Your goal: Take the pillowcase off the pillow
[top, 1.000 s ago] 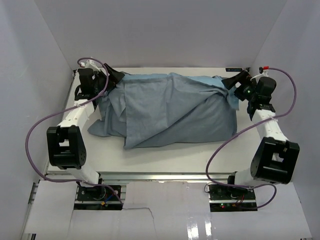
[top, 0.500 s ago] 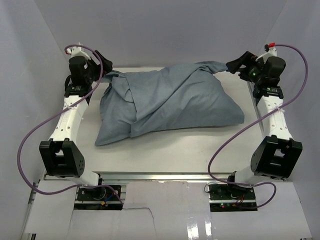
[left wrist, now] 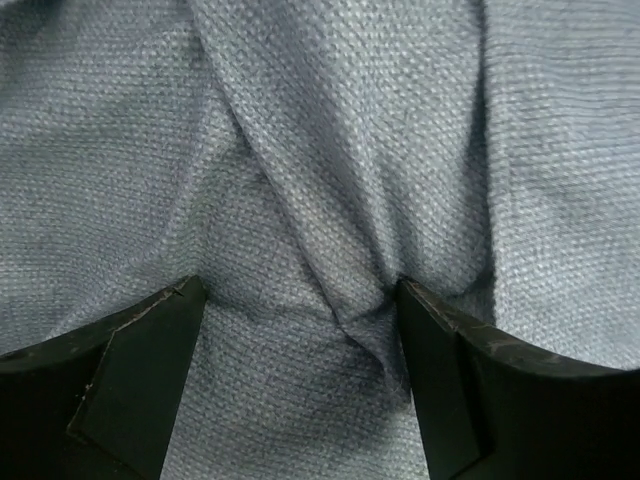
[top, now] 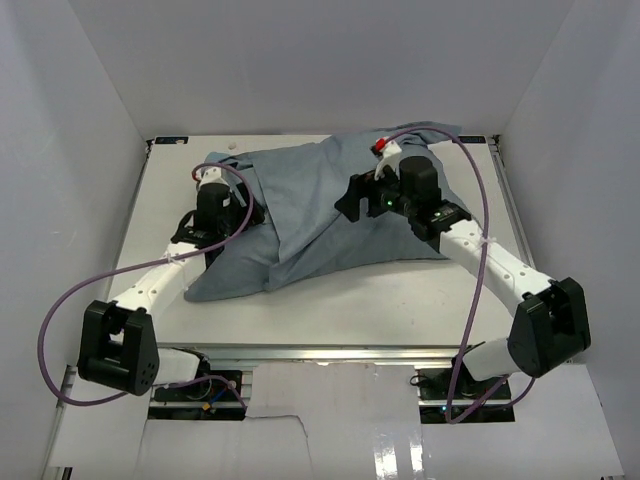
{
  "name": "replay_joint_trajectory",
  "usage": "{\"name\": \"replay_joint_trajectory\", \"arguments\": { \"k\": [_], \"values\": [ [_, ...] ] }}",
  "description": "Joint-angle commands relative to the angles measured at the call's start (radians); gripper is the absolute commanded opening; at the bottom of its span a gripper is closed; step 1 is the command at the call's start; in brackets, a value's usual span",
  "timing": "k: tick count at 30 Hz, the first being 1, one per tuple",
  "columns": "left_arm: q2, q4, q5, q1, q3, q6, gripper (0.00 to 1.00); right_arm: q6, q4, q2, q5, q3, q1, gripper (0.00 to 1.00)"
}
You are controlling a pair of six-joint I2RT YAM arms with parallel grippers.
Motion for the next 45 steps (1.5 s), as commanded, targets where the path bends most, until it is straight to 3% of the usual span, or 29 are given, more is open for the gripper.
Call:
{"name": "replay_joint_trajectory", "arguments": {
  "k": [1,3,8,10,13,20,23,24,26,28,29,34,36,38,41,45],
  "values": [
    [-0.037,0.088,-0.011,-0.013,-0.076,-0.038,0.86,-0.058,0.060,-0.028,0.142,-0.048,0.091,0.95],
    [-0.035,0.185,0.029,-0.030,-0.140,-0.038,0.81,-0.058,0.066,-0.029,0.181,-0.065,0.122,0.95],
    [-0.026,0.283,0.072,-0.159,-0.154,-0.036,0.36,-0.060,0.075,-0.068,0.288,-0.086,0.256,0.96],
    [-0.020,0.292,0.073,-0.203,-0.127,-0.038,0.27,-0.066,0.083,-0.083,0.368,-0.086,0.341,0.96],
    [-0.015,0.310,0.115,-0.237,-0.101,-0.061,0.00,-0.069,0.077,-0.074,0.484,-0.083,0.433,0.96],
    [0.011,0.301,0.115,-0.303,-0.065,-0.069,0.00,-0.040,0.025,-0.019,0.728,-0.114,0.473,0.98],
    [-0.011,0.291,0.098,-0.303,-0.078,-0.061,0.00,-0.035,0.009,-0.007,0.854,-0.118,0.471,0.70],
    [-0.020,0.284,0.073,-0.302,-0.079,-0.053,0.00,-0.037,0.011,-0.010,0.903,-0.121,0.471,0.55],
    [-0.049,0.242,0.040,-0.301,-0.071,-0.041,0.00,-0.040,0.012,-0.008,0.934,-0.122,0.462,0.46],
    [-0.067,0.214,-0.006,-0.301,-0.055,-0.032,0.00,-0.041,0.011,0.010,0.922,-0.109,0.432,0.13],
    [-0.084,0.186,-0.011,-0.303,-0.045,-0.020,0.00,-0.031,0.005,0.016,0.928,-0.103,0.407,0.08],
    [-0.089,0.041,-0.086,-0.301,0.034,0.002,0.09,-0.012,0.005,0.020,0.900,-0.094,0.330,0.08],
    [-0.100,-0.006,-0.138,-0.301,0.041,-0.013,0.27,-0.008,0.005,0.013,0.894,-0.088,0.295,0.08],
    [-0.107,-0.039,-0.198,-0.303,0.041,-0.019,0.56,-0.008,0.005,0.003,0.871,-0.085,0.278,0.08],
    [-0.146,-0.055,-0.206,-0.301,0.044,-0.026,0.72,-0.009,0.005,-0.013,0.830,-0.086,0.278,0.08],
    [-0.183,-0.046,-0.062,-0.302,0.093,-0.024,0.77,0.005,0.034,-0.039,0.773,-0.120,0.281,0.08]
  ]
}}
